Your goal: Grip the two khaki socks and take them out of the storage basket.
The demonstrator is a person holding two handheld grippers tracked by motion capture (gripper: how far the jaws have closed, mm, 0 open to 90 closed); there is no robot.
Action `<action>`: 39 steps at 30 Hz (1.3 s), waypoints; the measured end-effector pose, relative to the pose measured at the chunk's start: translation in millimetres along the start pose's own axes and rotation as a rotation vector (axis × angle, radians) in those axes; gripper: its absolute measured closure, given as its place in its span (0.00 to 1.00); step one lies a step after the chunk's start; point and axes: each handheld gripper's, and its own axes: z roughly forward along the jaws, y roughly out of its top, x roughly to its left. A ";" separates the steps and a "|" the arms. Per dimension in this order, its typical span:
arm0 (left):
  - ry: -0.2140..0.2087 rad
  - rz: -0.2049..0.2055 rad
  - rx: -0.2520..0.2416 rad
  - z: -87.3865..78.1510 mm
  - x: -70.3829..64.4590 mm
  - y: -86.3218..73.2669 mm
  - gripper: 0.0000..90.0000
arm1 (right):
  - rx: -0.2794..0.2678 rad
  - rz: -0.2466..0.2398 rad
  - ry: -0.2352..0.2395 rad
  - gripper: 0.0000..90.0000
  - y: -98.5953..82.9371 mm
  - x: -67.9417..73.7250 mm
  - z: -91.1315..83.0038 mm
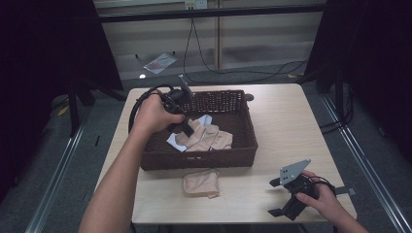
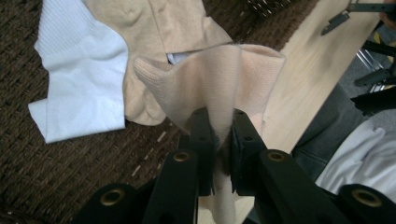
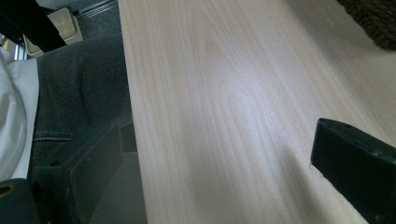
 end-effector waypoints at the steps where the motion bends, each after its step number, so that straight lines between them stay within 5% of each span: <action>1: -0.003 0.010 0.004 -1.6 -2.3 -0.2 0.91 | 0.002 0.000 -0.004 0.02 0.1 0.3 -0.4; 21: -0.025 0.109 0.017 -4.6 -34.7 -16.6 0.91 | 0.003 -0.002 0.001 0.02 0.2 0.6 1.1; 31: -0.040 0.161 0.022 18.9 -44.7 -22.5 0.91 | 0.003 0.002 0.002 0.02 0.1 1.0 0.4; 39: -0.038 0.165 0.014 33.4 -50.3 -26.6 0.90 | 0.003 0.002 0.001 0.02 0.1 1.1 0.5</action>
